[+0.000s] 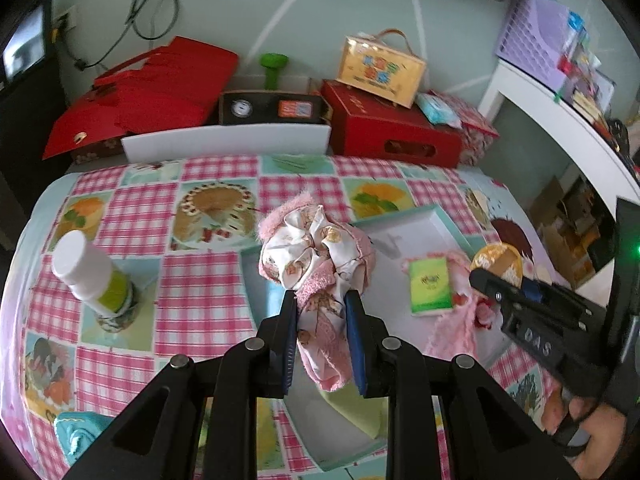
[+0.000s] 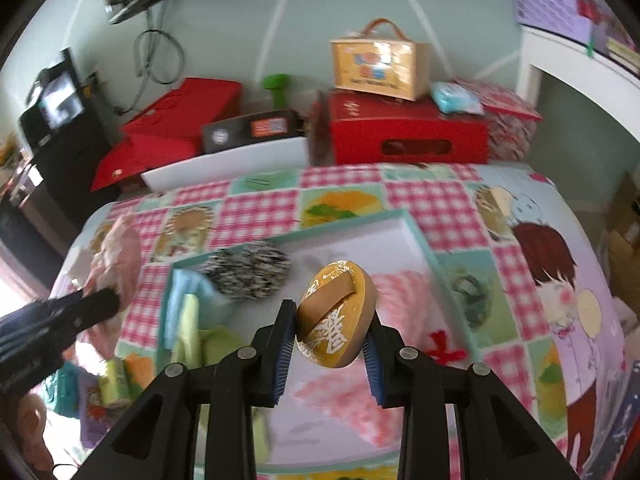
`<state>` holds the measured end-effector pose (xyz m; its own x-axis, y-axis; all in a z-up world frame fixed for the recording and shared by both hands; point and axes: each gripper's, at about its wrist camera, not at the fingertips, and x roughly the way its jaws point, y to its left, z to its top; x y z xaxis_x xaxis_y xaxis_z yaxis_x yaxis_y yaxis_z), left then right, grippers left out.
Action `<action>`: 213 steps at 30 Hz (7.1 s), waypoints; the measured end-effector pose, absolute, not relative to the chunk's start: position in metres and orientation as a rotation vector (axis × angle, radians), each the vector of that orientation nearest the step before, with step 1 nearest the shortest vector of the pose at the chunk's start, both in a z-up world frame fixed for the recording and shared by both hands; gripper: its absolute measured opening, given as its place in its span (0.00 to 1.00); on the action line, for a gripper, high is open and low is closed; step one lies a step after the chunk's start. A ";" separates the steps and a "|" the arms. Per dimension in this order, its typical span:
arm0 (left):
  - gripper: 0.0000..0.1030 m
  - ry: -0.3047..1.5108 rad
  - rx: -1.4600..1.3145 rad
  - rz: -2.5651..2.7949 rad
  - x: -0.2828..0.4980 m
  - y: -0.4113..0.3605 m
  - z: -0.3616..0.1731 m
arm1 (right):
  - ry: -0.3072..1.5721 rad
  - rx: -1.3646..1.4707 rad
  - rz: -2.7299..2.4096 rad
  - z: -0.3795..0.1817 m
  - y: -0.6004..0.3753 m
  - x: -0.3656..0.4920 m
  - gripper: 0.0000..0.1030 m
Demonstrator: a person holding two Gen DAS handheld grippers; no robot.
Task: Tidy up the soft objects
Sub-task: 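Open both tools to drop the scrunchie and orange pad into the tray, then move both tools back toward the teal box and remaining items, then close the left tool on the purple printed packet beside the teal box, then lift the purple packet with the left tool while the right tool reaches the green tissue pack, then close the right tool on the green tissue pack while the left tool holds the packet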
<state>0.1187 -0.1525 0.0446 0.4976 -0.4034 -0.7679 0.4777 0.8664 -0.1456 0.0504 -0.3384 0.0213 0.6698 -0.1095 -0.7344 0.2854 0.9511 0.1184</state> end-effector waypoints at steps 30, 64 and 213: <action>0.77 0.958 0.144 -0.521 0.123 -0.171 0.022 | 0.844 0.202 -0.265 0.013 -0.337 0.058 0.80; 0.92 0.859 -0.110 -0.295 0.141 -0.087 0.043 | 0.871 0.080 -0.227 0.025 -0.305 0.056 1.00; 0.10 0.741 -0.411 0.006 0.055 0.120 0.025 | 0.940 -0.217 0.394 -0.064 -0.084 0.073 0.73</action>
